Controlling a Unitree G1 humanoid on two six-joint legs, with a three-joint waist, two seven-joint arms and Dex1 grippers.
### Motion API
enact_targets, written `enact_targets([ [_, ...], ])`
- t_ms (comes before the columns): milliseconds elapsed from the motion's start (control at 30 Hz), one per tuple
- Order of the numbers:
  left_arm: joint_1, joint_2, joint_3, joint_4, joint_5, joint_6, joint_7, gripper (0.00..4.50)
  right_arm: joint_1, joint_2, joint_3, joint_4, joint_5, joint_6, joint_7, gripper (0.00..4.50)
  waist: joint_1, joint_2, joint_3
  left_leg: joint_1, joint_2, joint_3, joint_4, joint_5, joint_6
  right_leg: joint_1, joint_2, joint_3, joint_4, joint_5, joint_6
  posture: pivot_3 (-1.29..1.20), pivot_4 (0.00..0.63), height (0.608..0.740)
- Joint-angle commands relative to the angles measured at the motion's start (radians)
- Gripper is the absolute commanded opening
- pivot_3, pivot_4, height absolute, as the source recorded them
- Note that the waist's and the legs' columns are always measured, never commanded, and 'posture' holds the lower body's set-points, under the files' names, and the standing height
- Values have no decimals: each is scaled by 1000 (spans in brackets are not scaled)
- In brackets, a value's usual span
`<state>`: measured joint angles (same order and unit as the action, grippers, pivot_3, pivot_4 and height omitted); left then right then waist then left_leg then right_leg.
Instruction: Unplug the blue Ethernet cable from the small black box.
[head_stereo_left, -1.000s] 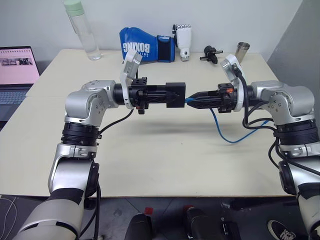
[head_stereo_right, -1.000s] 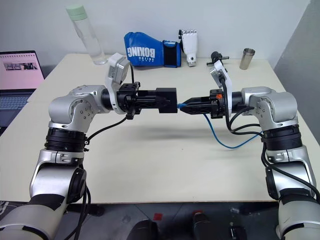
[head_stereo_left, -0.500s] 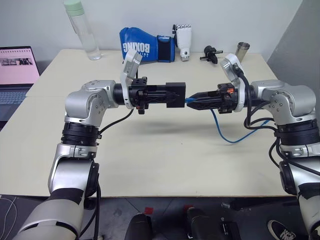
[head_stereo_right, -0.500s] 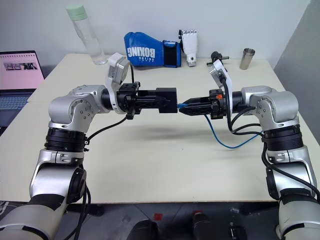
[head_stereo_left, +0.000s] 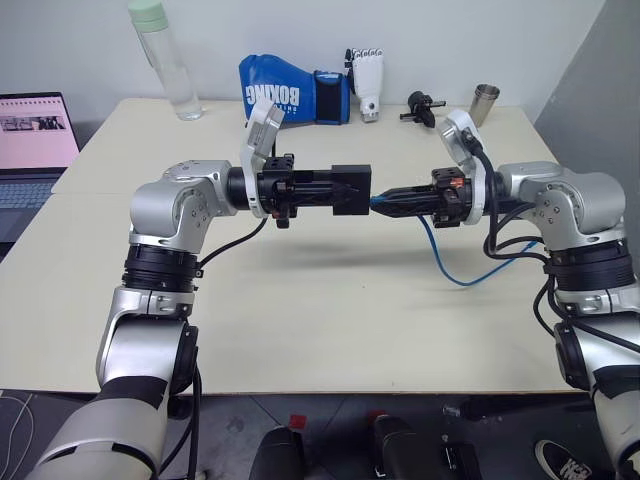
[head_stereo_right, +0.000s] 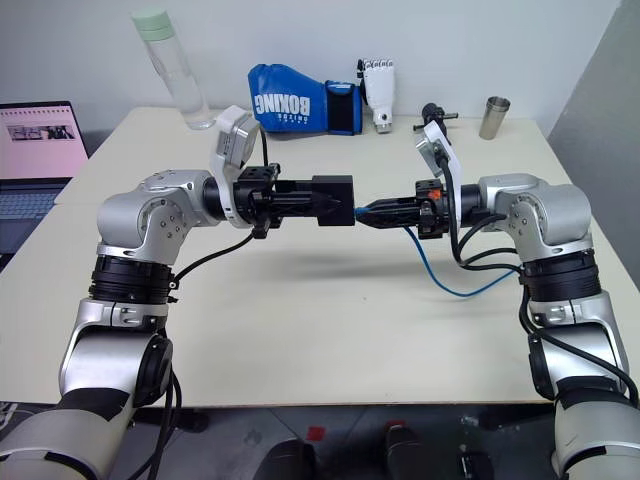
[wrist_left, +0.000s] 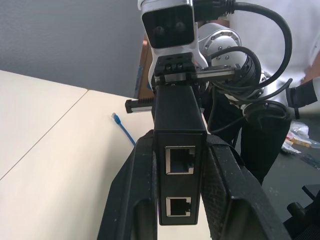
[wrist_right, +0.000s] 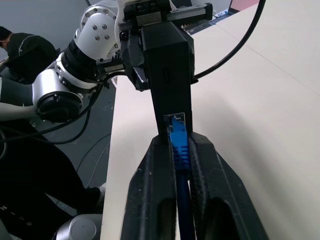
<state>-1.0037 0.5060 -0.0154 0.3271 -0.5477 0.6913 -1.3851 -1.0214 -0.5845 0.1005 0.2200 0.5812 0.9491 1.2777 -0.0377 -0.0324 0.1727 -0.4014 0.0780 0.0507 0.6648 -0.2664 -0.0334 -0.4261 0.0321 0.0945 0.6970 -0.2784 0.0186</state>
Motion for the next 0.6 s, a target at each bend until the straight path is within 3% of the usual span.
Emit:
enact_targets([
  [33,-21,6,4,-29,-10,-5,-4,793,-35,-4,-34,-8,18,-3,-2,31,0,0,0,0,0,0,0,0,0,0,0,0,0,0,0,0,150,740],
  [333,-11,4,2,-40,-13,0,-2,793,-40,-13,-32,-3,17,0,9,30,0,0,0,0,0,0,0,0,0,0,0,0,0,0,0,0,150,740],
  [600,17,53,14,-56,-12,4,-12,793,6,-156,-47,-33,26,57,66,30,5,0,0,0,0,0,0,0,0,0,0,0,-1,0,0,0,150,740],
])
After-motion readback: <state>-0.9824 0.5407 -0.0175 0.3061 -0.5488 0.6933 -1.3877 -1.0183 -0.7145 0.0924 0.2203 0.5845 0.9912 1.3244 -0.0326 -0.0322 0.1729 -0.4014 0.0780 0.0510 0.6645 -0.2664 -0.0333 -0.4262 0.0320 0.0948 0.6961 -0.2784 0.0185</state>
